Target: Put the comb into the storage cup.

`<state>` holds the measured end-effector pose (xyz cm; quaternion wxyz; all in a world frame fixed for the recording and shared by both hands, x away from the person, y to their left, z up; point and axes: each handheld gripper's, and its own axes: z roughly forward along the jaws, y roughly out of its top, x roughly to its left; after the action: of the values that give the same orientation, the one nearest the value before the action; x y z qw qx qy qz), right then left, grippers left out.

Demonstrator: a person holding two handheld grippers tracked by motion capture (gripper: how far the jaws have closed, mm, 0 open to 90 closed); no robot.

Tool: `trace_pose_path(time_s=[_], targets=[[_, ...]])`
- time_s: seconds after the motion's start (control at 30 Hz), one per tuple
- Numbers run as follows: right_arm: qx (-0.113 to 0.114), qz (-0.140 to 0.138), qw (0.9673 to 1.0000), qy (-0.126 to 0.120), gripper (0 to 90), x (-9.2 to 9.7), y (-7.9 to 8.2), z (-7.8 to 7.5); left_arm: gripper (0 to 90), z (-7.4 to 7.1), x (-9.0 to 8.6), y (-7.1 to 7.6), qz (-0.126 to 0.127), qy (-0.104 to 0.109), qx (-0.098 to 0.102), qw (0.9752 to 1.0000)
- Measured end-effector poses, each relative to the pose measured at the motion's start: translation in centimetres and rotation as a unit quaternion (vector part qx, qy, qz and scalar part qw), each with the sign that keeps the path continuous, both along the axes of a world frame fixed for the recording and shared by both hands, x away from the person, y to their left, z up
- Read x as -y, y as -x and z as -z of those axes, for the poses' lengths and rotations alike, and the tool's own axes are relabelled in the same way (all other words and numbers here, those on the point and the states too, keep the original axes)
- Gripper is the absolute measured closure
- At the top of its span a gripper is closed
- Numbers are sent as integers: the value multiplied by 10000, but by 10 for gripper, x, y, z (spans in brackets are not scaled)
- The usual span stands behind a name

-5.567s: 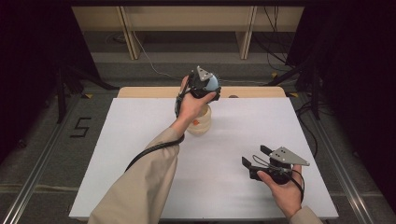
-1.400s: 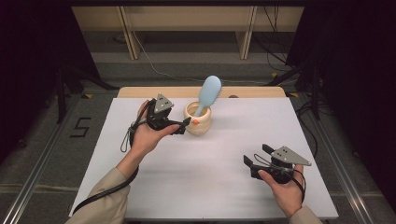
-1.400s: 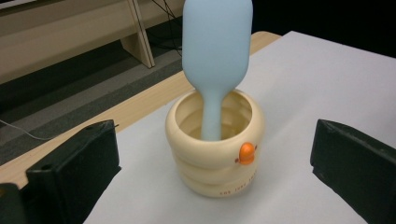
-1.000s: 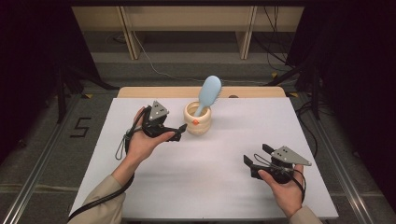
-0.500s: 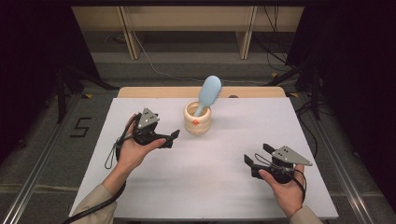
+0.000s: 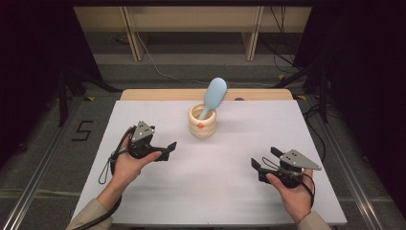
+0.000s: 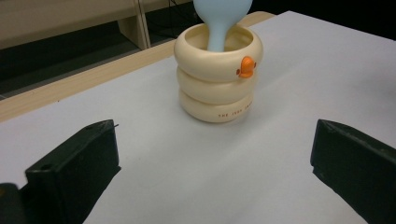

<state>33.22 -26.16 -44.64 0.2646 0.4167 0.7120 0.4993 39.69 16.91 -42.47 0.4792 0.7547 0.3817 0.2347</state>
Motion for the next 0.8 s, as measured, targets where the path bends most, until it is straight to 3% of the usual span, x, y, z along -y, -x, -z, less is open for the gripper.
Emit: trace_pose_path(time_s=[0.27, 0.8], targets=[[-1, 3, 10000, -10, 156, 1, 0, 0, 2, 8, -13, 6, -97, 34, 44, 9999], [-14, -13, 10000, -1, 156, 0, 0, 1, 0, 21, -29, 20, 87, 30, 230, 9997]])
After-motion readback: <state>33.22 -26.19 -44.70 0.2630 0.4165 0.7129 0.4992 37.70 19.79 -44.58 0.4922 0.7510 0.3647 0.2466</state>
